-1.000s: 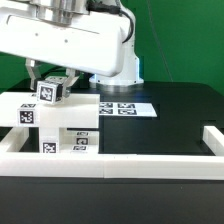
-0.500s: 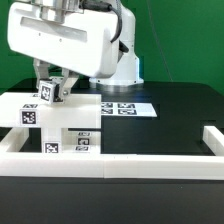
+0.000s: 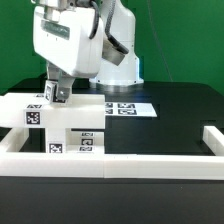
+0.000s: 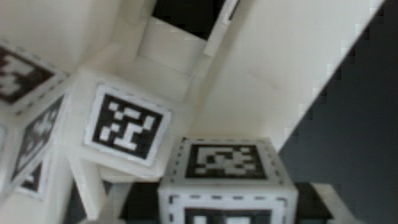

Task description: Assemble chair

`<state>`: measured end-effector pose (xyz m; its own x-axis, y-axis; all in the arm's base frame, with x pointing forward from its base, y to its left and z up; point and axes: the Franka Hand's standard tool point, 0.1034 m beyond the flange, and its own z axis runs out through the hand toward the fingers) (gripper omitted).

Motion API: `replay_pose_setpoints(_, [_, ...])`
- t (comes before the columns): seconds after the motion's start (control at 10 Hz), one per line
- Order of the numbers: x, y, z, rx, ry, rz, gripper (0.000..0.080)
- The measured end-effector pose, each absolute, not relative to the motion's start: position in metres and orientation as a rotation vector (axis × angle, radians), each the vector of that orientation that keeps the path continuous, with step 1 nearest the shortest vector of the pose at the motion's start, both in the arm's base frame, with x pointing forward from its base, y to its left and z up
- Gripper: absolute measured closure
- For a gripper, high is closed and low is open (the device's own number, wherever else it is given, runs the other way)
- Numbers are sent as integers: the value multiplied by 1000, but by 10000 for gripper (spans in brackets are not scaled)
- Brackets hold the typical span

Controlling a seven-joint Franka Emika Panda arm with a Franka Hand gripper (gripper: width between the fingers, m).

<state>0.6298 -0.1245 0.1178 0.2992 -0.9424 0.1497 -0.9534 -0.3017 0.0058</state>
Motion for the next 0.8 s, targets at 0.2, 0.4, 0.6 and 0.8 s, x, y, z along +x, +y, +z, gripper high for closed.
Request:
replay_pose_setpoints(0.2, [631, -122, 118, 2341, -1984, 181, 512])
replay_pose_setpoints(0.4, [632, -119, 118, 2238, -2121, 185, 512])
replay_pose_setpoints(0.6, [631, -118, 117, 2268, -2085, 183, 461])
replay_pose_setpoints(0.8, [630, -113, 115, 2377, -1947, 173, 253])
